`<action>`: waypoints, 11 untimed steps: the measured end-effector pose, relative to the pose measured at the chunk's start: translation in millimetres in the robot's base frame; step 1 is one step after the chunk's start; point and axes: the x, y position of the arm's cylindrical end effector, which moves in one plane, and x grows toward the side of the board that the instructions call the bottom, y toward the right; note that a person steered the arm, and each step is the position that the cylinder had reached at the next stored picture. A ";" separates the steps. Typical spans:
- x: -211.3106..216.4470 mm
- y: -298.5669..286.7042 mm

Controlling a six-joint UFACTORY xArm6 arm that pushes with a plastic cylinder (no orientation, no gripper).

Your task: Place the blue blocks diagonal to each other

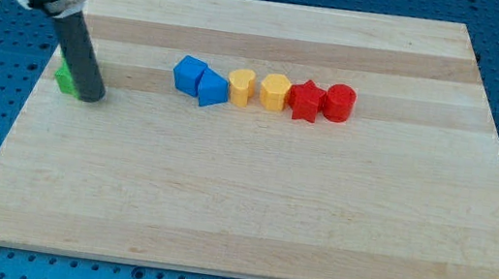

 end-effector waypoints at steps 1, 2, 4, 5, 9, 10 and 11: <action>3.7 19.6; 13.8 79.0; -2.4 179.0; -17.3 175.2; -13.1 163.3; -33.5 170.0; -59.0 145.0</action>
